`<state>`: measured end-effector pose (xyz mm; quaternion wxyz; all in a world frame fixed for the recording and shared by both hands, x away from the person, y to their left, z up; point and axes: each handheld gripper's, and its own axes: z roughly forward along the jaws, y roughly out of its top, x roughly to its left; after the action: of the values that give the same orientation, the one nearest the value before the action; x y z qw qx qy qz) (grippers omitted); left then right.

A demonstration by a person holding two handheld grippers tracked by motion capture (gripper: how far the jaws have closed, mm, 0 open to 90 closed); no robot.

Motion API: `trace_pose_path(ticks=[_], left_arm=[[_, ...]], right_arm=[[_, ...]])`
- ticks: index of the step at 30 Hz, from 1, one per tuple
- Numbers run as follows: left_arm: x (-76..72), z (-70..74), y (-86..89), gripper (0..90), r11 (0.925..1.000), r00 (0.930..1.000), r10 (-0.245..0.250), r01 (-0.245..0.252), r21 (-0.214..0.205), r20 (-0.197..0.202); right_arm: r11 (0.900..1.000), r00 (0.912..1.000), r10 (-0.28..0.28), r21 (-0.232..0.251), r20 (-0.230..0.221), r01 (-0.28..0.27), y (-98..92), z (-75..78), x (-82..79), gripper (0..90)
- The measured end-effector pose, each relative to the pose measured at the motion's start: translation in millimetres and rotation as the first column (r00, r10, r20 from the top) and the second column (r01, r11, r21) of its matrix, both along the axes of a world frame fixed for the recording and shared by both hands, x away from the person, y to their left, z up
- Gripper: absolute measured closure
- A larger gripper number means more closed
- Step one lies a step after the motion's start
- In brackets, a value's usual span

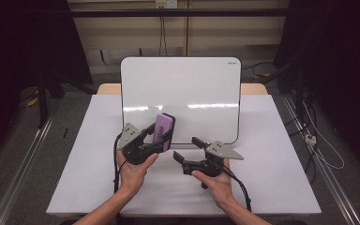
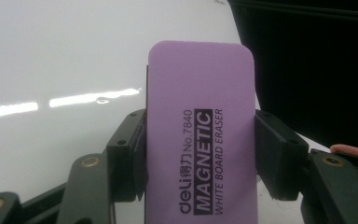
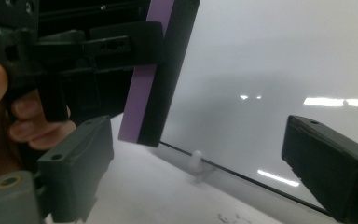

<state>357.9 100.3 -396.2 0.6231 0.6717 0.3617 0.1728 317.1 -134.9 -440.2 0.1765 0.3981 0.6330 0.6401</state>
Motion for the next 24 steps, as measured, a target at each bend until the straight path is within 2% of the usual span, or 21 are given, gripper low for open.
trace_pose_path(ticks=[2, 7, 10, 11, 12, 19, 21, 24], left_arm=[[0.0, -1.1, -0.7, 41.2, 1.0, 1.0, -0.002, 0.002, 0.006, 0.001], [-0.3, -5.4, -3.8, 41.2, 0.9999, 0.9999, -0.007, 0.007, 0.009, -0.008], [-0.6, -7.6, -6.2, 41.2, 0.9999, 0.9999, -0.008, 0.008, 0.014, -0.009], [-0.6, -8.1, -6.7, 41.2, 0.9998, 0.9999, -0.01, 0.01, 0.015, -0.011], [-0.6, -8.4, -7.1, 41.2, 0.9998, 0.9999, -0.011, 0.012, 0.016, -0.01], [-1.7, -11.8, -9.9, 41.2, 0.9998, 0.9998, -0.015, 0.016, 0.012, -0.016], [-1.5, -12.3, -10.2, 41.2, 0.9996, 0.9997, -0.02, 0.02, 0.017, -0.013], [-1.8, -13.2, -11.0, 41.2, 0.9997, 0.9996, -0.023, 0.023, 0.007, -0.017]], right_arm=[[0.9999, 1.0, -0.006, 0.012, -0.001, 0.006, 3.8, -0.8, 1.1, 11.9], [0.9992, 1.0, -0.001, 0.039, -0.002, 0.001, 11.9, -2.7, -0.5, 25.9], [0.9971, 0.9995, 0.009, 0.076, -0.03, -0.007, 16.4, -5.6, 2.0, 32.2], [0.9965, 0.9994, 0.011, 0.084, -0.034, -0.008, 17.6, -6.4, 2.1, 38.4], [0.9962, 0.9994, 0.013, 0.087, -0.034, -0.01, 18.9, -7.1, 2.0, 40.5], [0.9915, 0.997, 0.024, 0.129, -0.073, -0.015, 22.5, -11.1, 4.4, 49.3], [0.9878, 0.9953, 0.037, 0.154, -0.09, -0.023, 22.4, -11.8, 5.2, 50.0], [0.9877, 0.9957, 0.034, 0.155, -0.086, -0.02, 22.3, -12.3, 5.5, 54.8]])
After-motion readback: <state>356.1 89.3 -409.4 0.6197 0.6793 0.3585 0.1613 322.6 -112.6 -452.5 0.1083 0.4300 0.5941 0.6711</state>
